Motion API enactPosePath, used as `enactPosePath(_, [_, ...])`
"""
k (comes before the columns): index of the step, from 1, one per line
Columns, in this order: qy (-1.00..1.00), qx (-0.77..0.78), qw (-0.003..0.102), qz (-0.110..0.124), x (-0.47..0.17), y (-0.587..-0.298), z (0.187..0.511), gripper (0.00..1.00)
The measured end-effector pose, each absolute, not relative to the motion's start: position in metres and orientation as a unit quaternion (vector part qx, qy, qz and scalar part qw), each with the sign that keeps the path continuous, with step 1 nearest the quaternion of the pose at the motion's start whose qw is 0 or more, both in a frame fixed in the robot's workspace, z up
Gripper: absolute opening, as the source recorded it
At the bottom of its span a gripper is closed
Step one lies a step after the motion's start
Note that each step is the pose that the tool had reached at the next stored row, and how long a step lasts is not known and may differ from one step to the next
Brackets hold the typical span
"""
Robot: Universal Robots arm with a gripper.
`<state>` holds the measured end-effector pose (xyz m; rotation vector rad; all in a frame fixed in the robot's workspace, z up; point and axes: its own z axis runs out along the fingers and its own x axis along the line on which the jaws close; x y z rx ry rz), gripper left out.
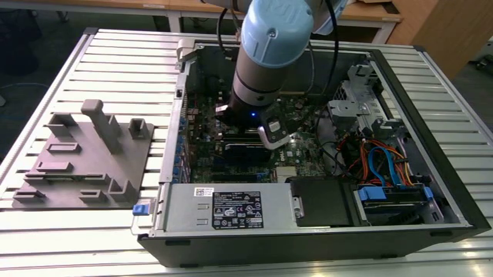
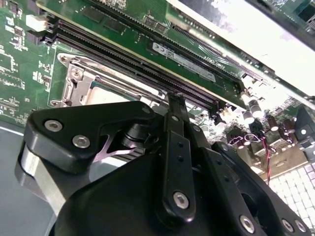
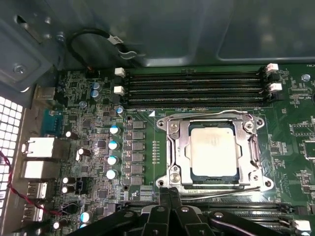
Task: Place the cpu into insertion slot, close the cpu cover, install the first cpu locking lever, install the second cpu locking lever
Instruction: 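Install the second cpu locking lever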
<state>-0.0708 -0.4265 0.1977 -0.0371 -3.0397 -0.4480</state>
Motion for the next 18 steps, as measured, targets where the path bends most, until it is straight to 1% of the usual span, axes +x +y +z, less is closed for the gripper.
enactPosePath(7, [-0.988,-0.012,0.035,-0.149,-0.0741,-0.4265,0.1962,0.1])
enactPosePath(18, [-0.986,-0.011,0.035,-0.164,-0.0742,-0.4263,0.1939,0.1])
